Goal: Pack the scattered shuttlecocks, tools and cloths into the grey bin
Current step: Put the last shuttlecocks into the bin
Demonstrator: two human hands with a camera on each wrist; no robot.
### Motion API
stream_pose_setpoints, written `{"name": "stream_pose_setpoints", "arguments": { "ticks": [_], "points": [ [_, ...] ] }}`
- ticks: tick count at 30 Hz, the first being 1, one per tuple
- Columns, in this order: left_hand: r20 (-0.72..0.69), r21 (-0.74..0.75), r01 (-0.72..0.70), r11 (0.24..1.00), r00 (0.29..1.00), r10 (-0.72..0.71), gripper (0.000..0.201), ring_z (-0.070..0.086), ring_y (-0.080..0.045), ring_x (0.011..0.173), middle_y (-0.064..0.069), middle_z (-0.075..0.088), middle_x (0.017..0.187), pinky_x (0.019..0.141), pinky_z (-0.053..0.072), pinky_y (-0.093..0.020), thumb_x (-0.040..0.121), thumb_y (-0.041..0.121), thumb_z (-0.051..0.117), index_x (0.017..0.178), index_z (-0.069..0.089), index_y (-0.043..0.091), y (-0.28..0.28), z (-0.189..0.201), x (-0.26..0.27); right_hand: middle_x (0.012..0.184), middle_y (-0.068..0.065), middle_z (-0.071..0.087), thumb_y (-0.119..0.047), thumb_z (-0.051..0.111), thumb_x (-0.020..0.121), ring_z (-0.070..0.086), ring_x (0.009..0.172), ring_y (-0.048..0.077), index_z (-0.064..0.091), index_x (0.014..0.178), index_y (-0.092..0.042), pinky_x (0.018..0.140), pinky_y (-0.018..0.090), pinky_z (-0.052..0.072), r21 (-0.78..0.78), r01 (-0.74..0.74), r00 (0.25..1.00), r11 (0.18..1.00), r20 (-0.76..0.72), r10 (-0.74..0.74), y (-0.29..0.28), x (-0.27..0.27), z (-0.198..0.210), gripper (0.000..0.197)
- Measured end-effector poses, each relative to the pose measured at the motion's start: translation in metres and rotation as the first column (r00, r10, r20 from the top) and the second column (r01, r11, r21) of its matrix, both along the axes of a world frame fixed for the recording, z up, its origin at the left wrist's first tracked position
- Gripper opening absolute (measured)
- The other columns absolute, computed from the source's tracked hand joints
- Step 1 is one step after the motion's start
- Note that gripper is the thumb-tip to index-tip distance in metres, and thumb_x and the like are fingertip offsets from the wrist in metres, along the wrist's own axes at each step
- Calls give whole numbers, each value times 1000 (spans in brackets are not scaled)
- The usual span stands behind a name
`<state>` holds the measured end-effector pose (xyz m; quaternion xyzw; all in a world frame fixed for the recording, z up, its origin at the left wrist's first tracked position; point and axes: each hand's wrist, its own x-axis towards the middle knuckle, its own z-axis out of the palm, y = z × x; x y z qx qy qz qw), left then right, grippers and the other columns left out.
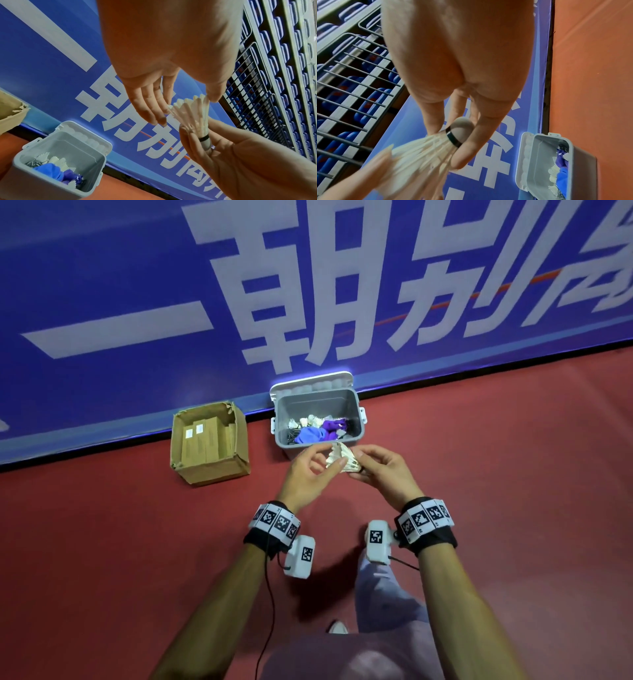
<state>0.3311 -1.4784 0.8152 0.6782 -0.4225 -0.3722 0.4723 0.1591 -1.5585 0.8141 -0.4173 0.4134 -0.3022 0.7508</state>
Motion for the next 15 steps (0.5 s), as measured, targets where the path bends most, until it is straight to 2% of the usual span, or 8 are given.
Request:
{"name": "stream_pose_setpoints", "arguments": {
  "ticks": [2,5,10,13,15],
  "points": [
    [1,36,-29,999,1000,29,52,59,-14,71,0,62,83,73,54,-35,72,68,72,103,68,26,-45,-6,20,104,16,72,-9,70,95,68,92,23,71,116,1,88,31,61,12,-49,999,999,23,48,-49,20,-4,23],
    [42,108,-96,990,995,92,63,65,-15,75,-3,69,92,75,57,-39,69,79,69,99,66,24,-112,-13,53,104,18,70,-4,74,91,69,92,25,69,120,3,88,31,60,-11,-140,989,990,39,141,-129,53,0,30],
    [19,156,-178,972,984,177,72,70,-14,69,-5,72,91,66,54,-31,70,81,63,98,65,15,-206,-2,108,96,15,75,-1,75,89,74,86,22,74,108,-2,81,26,62,-48,-267,964,963,-15,266,-257,123,17,19],
    [35,168,-238,957,971,236,65,68,-13,71,3,70,83,65,52,-30,72,82,60,93,65,21,-238,-1,142,88,11,74,0,74,89,74,80,18,72,107,1,79,25,62,-52,-327,945,943,-39,326,-302,168,15,18],
    [59,207,-258,944,966,251,60,69,-14,76,6,72,86,65,51,-30,74,82,60,94,65,25,-249,-5,163,78,7,71,-1,74,90,71,71,15,71,101,-1,74,24,62,-32,-327,943,945,-76,324,-321,195,4,11]
  ]
}}
